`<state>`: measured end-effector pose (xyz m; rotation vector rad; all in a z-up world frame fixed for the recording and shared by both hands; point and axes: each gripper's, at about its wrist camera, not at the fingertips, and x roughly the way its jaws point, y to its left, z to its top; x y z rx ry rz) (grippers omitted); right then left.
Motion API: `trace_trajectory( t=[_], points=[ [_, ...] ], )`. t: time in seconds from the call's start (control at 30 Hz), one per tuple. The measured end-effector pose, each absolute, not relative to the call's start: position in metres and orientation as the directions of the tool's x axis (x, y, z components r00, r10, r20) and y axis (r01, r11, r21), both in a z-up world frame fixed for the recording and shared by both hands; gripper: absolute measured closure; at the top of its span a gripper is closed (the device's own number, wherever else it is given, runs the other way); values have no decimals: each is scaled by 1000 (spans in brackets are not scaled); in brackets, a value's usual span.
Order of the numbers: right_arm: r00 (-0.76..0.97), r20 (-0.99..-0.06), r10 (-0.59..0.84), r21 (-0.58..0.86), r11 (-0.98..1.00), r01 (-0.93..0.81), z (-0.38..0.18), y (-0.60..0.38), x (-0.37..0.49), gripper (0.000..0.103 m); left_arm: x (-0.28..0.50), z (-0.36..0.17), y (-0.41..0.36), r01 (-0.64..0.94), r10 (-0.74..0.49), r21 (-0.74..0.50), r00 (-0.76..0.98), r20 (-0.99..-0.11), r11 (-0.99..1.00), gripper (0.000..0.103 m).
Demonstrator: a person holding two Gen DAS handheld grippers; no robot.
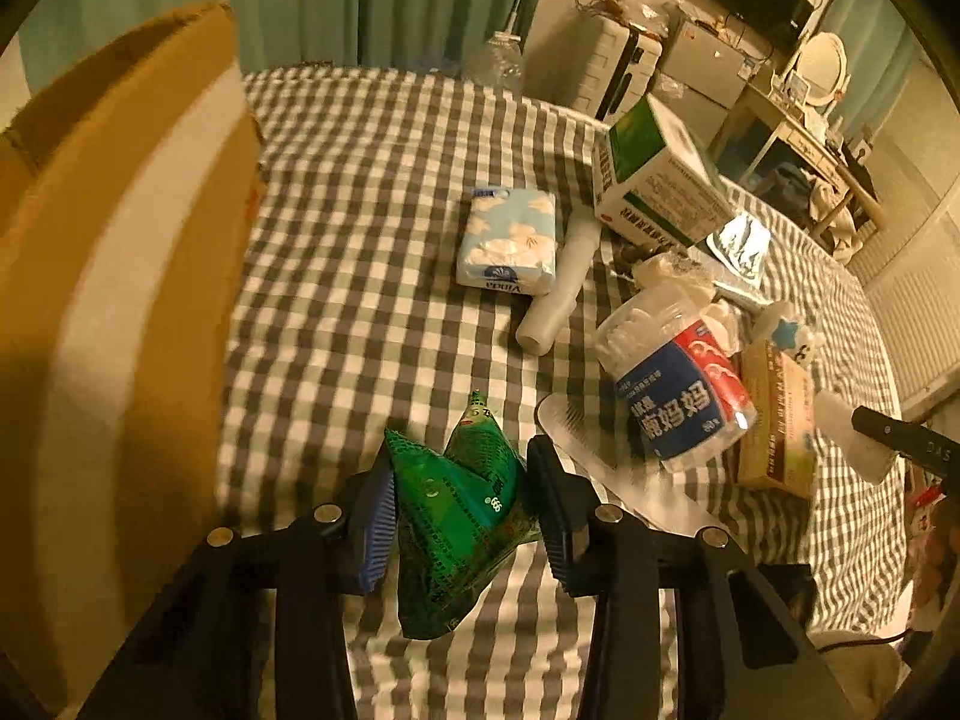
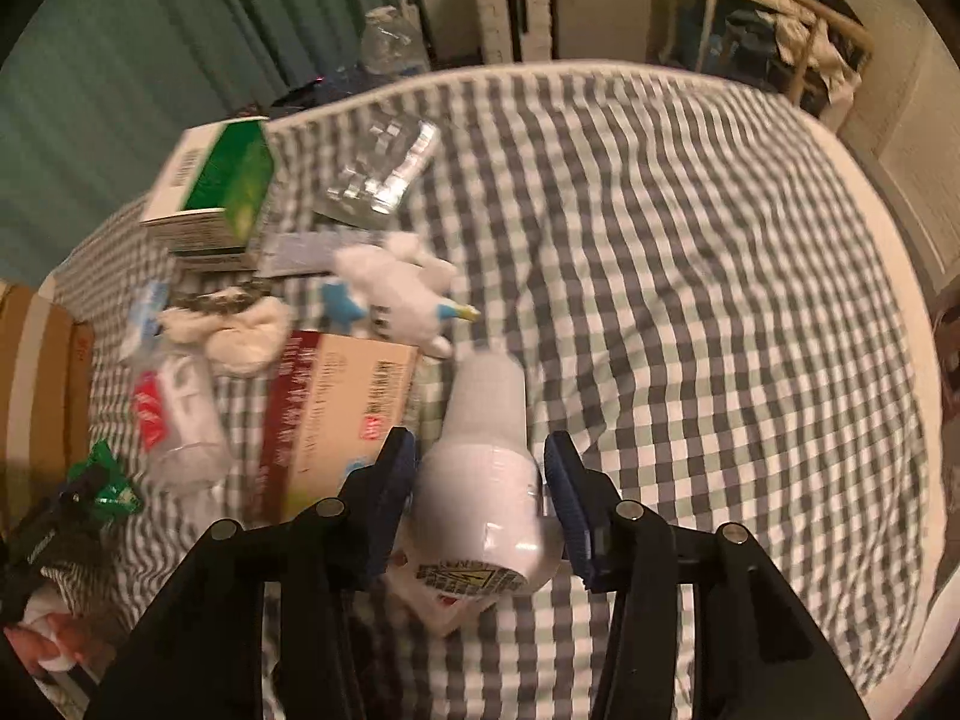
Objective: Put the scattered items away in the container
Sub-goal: 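Grasp the green candy bag with the left gripper while the right grasps the white cup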
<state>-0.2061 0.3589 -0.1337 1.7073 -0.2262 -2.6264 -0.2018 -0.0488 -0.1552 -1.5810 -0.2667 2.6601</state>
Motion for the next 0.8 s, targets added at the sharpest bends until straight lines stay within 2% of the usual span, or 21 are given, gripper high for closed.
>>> trace_trajectory(
  t=[0.07,0.1,0.13,0.2,0.3,0.4,0.47,0.53,0.57,0.7,0.8],
  points=[
    [-424,-901,-93,128,-990,-55,-123,355,-199,65,-195,-145,-50,55,120,-169,-493,-861,-984,61],
    [-428,-897,-111,140,-989,-38,-115,352,-194,76,-192,-140,-51,56,119,-169,-499,-858,-984,61],
    [-429,-895,-122,147,-989,-26,-114,346,-194,99,-189,-134,-52,55,120,-171,-505,-855,-984,61],
    [-424,-897,-122,135,-991,-1,-116,331,-196,102,-182,-126,-54,52,125,-178,-519,-846,-983,61],
    [-412,-908,-81,87,-996,4,-116,322,-192,101,-169,-119,-57,50,126,-181,-539,-833,-982,61],
    [-381,-913,-145,168,-985,-28,-125,327,-185,100,-158,-122,-60,57,122,-181,-540,-833,-982,61],
    [-354,-921,-159,183,-983,-33,-133,328,-180,90,-152,-129,-61,70,108,-171,-533,-839,-983,61],
    [-331,-930,-159,182,-983,-39,-143,323,-176,67,-150,-137,-60,78,101,-165,-519,-849,-983,61],
    [-310,-936,-166,186,-982,-38,-151,321,-176,64,-150,-142,-59,80,96,-159,-509,-855,-984,61],
    [-234,-957,-170,189,-980,-60,-178,320,-180,64,-152,-155,-54,81,82,-139,-488,-869,-987,61],
    [-192,-961,-201,219,-972,-81,-197,321,-187,58,-154,-159,-49,72,62,-110,-483,-874,-991,61]
  ],
)
